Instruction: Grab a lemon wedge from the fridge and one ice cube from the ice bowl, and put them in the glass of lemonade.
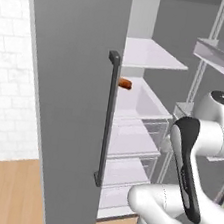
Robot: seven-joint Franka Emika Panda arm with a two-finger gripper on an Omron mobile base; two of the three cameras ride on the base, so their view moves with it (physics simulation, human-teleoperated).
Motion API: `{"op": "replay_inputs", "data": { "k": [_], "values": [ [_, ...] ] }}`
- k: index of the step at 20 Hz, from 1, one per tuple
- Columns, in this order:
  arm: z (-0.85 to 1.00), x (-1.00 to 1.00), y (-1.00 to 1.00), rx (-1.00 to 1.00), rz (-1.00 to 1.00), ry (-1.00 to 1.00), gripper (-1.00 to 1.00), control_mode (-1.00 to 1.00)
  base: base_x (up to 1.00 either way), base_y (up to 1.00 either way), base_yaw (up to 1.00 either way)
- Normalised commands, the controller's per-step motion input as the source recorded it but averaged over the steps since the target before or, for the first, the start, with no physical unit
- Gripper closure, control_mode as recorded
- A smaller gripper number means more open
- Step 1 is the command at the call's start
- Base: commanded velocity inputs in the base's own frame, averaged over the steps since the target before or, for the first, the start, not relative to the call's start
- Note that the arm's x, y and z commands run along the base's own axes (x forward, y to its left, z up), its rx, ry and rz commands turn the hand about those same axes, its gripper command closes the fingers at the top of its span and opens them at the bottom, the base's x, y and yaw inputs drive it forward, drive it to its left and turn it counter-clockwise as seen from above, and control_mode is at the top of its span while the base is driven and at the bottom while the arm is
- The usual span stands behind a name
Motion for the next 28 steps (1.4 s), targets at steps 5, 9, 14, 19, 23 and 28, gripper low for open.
{"op": "replay_inputs", "data": {
  "k": [5,9,14,19,23,28],
  "values": [
    [0.00,0.00,0.00,0.00,0.00,0.00,1.00,1.00,-0.87,0.20,-0.77],
    [0.00,0.00,0.00,0.00,0.00,0.00,1.00,1.00,-0.58,-0.04,-0.77],
    [0.00,0.00,0.00,0.00,0.00,0.00,1.00,1.00,-0.07,-0.57,-0.73],
    [0.00,0.00,0.00,0.00,0.00,0.00,1.00,1.00,0.63,-0.80,-0.43],
    [0.00,0.00,0.00,0.00,0.00,0.00,1.00,1.00,1.00,-0.20,-0.13],
    [0.00,0.00,0.00,0.00,0.00,0.00,1.00,1.00,1.00,0.09,-0.08]
  ]
}}
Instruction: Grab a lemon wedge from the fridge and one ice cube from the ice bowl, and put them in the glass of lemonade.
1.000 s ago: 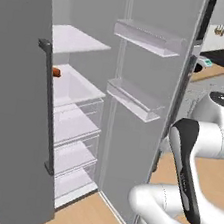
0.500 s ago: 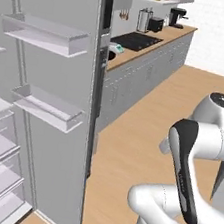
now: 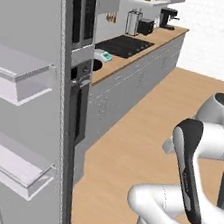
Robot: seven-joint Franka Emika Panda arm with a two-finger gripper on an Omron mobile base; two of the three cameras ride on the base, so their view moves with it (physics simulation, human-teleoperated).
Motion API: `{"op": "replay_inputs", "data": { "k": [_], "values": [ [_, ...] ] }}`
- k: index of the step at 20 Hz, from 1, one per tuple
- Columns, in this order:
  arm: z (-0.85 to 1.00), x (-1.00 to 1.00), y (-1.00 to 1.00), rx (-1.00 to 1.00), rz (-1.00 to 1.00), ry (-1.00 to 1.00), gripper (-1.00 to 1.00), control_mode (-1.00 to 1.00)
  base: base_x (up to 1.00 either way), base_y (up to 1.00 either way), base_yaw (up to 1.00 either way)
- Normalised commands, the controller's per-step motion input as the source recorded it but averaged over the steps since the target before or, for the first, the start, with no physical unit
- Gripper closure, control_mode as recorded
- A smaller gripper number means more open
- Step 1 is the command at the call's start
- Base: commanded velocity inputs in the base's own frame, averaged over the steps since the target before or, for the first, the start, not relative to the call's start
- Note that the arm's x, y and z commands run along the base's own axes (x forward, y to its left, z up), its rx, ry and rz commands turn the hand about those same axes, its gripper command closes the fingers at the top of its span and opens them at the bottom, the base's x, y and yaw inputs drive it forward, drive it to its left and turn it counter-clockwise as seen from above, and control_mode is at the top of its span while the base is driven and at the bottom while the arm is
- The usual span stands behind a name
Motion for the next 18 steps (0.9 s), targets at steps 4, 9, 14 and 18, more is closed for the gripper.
{"op": "replay_inputs", "data": {
  "k": [4,9,14,18],
  "values": [
    [0.00,0.00,0.00,0.00,0.00,0.00,1.00,1.00,1.00,0.21,0.00],
    [0.00,0.00,0.00,0.00,0.00,0.00,1.00,1.00,1.00,0.01,0.00],
    [0.00,0.00,0.00,0.00,0.00,0.00,1.00,1.00,1.00,-0.34,0.09],
    [0.00,0.00,0.00,0.00,0.00,0.00,1.00,1.00,1.00,-0.40,0.11]
  ]
}}
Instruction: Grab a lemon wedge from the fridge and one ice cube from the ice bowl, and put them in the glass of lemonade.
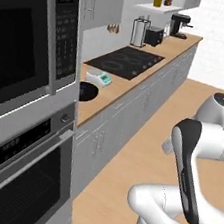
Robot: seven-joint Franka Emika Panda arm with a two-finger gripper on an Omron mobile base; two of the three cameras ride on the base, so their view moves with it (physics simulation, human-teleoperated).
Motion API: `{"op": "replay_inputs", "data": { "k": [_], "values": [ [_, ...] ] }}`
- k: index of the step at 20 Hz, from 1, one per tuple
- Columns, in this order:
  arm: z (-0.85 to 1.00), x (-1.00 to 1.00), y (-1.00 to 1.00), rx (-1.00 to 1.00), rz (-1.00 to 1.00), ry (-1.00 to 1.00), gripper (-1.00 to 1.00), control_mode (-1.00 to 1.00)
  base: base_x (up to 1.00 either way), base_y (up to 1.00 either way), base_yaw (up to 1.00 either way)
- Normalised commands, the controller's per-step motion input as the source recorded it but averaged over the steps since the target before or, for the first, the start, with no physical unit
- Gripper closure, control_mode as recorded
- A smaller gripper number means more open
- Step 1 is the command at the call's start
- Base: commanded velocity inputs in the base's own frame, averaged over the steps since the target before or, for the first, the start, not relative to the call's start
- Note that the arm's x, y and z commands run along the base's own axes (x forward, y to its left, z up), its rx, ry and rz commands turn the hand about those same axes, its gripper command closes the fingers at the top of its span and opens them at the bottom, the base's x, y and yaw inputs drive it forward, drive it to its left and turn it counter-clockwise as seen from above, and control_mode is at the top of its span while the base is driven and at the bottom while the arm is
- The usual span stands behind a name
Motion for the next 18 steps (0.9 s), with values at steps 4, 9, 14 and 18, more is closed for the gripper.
{"op": "replay_inputs", "data": {
  "k": [4,9,14,18],
  "values": [
    [0.00,0.00,0.00,0.00,0.00,0.00,1.00,1.00,1.00,-0.33,0.16],
    [0.00,0.00,0.00,0.00,0.00,0.00,1.00,1.00,1.00,-0.34,0.36],
    [0.00,0.00,0.00,0.00,0.00,0.00,1.00,1.00,1.00,-0.28,0.59],
    [0.00,0.00,0.00,0.00,0.00,0.00,1.00,1.00,0.96,-0.21,0.63]
  ]
}}
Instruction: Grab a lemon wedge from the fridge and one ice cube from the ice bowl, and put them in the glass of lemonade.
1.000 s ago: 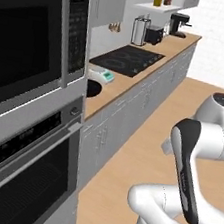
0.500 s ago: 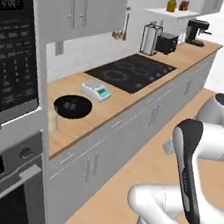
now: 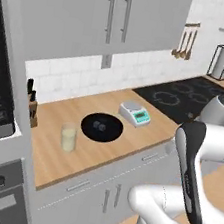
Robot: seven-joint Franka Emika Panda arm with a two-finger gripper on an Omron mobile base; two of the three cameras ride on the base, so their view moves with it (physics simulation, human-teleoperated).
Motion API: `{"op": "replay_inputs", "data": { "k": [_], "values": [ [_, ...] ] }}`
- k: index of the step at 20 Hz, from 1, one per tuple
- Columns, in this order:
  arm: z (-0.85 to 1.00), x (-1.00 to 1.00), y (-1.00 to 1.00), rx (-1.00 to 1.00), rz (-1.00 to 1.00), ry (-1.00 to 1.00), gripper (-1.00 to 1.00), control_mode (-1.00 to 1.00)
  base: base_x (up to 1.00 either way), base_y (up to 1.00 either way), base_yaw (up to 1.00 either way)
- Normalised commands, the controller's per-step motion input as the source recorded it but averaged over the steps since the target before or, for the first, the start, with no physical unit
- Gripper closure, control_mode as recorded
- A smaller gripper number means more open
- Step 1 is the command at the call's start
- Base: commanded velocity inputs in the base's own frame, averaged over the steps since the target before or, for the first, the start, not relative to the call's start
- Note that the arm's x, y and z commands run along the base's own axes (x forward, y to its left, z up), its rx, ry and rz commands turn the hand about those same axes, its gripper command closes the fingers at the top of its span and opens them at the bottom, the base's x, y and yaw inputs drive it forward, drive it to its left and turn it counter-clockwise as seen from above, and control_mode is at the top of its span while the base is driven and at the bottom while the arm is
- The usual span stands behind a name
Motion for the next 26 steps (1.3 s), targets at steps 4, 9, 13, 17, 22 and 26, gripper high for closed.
{"op": "replay_inputs", "data": {
  "k": [4,9,13,17,22,26],
  "values": [
    [0.00,0.00,0.00,0.00,0.00,0.00,1.00,1.00,0.37,-0.25,0.59],
    [0.00,0.00,0.00,0.00,0.00,0.00,1.00,1.00,0.07,-0.10,0.48],
    [0.00,0.00,0.00,0.00,0.00,0.00,1.00,1.00,0.68,-0.10,0.21],
    [0.00,0.00,0.00,0.00,0.00,0.00,1.00,1.00,0.67,0.00,0.22],
    [0.00,0.00,0.00,0.00,0.00,0.00,1.00,1.00,0.31,0.00,0.28],
    [0.00,0.00,0.00,0.00,0.00,0.00,1.00,1.00,0.18,-0.07,0.34]
  ]
}}
